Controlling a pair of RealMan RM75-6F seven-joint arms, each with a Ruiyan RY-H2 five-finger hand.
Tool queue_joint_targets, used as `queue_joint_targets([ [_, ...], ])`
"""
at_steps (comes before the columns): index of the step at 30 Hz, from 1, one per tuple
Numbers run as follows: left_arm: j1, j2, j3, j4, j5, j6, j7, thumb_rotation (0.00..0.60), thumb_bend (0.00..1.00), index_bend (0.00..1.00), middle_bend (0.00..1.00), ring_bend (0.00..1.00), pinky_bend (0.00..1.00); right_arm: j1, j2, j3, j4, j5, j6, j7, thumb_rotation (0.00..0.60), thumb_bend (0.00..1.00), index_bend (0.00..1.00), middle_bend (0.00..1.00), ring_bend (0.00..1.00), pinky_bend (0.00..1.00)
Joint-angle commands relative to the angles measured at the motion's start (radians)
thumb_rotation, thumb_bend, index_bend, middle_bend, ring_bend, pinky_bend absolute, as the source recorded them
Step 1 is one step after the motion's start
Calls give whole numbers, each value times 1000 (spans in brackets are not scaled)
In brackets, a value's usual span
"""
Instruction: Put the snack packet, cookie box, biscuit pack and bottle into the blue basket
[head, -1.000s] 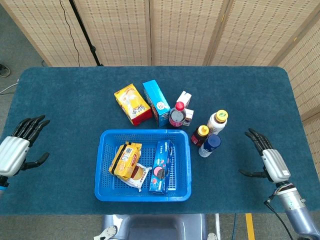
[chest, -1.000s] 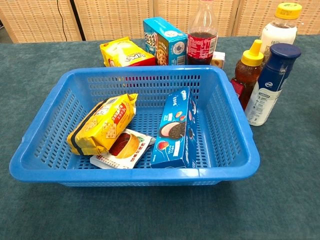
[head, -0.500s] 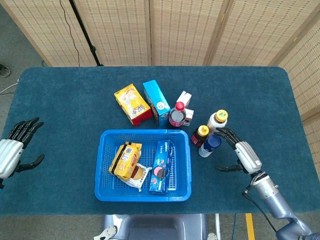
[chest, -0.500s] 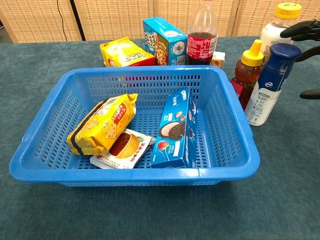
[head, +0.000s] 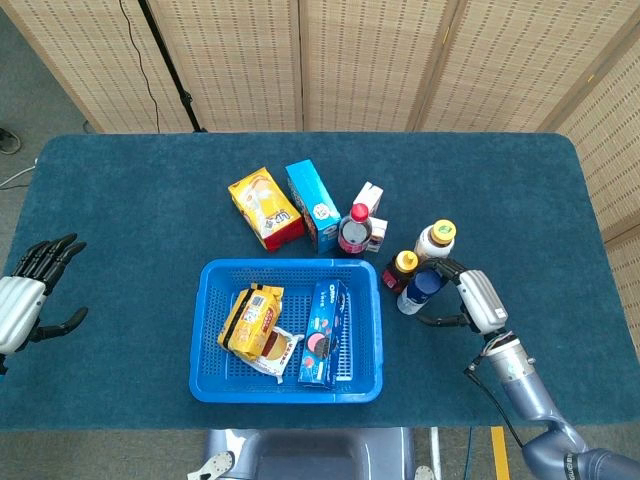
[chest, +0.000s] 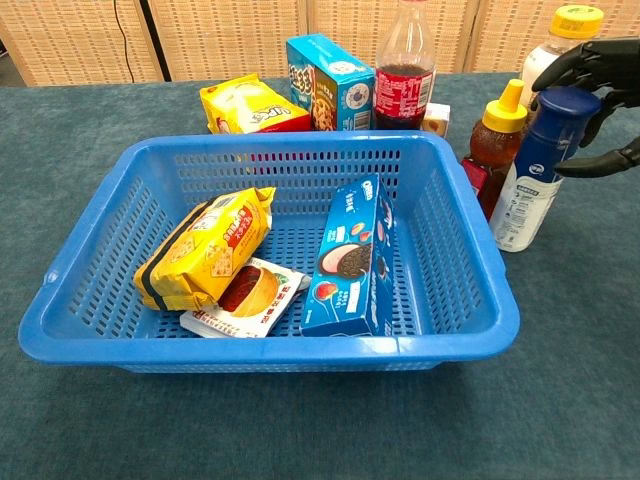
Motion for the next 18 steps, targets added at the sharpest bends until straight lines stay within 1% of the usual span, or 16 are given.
queue_joint_targets([
  [1, 1, -1, -2, 1, 2, -3, -1, 600, 300, 0, 0, 0, 0, 7, -17, 7, 14, 11, 3, -6, 600, 0, 380, 394, 379, 567],
  [3, 1, -2, -5, 2, 3, -7, 1, 600, 300, 0, 0, 0, 0, 11, -27, 11, 23, 15, 8, -2, 600, 16, 404, 422, 408, 603],
  [4, 2, -2, -6, 2, 2, -8, 2, 600, 300, 0, 0, 0, 0, 12, -33, 15, 27, 18, 11, 1, 600, 50, 426, 445, 429, 627],
  [6, 2, -3, -7, 1, 2, -13, 4, 600, 300, 0, 0, 0, 0, 14, -43, 22, 36, 24, 21, 7, 600, 137, 473, 491, 470, 670],
  [7, 2, -3, -8, 0, 2, -15, 4, 600, 300, 0, 0, 0, 0, 15, -47, 25, 39, 24, 27, 11, 600, 201, 507, 524, 498, 696],
  [10, 3, -4, -11, -2, 3, -19, 10, 600, 300, 0, 0, 0, 0, 13, -58, 32, 51, 26, 51, 18, 600, 310, 567, 580, 546, 745],
  [14, 3, -3, -13, -4, 7, -23, 11, 600, 300, 0, 0, 0, 0, 8, -60, 35, 52, 20, 79, 21, 600, 373, 593, 604, 569, 779],
  [18, 4, -3, -15, -4, 9, -28, 9, 600, 300, 0, 0, 0, 0, 3, -47, 33, 33, 13, 98, 11, 600, 386, 596, 609, 574, 786],
])
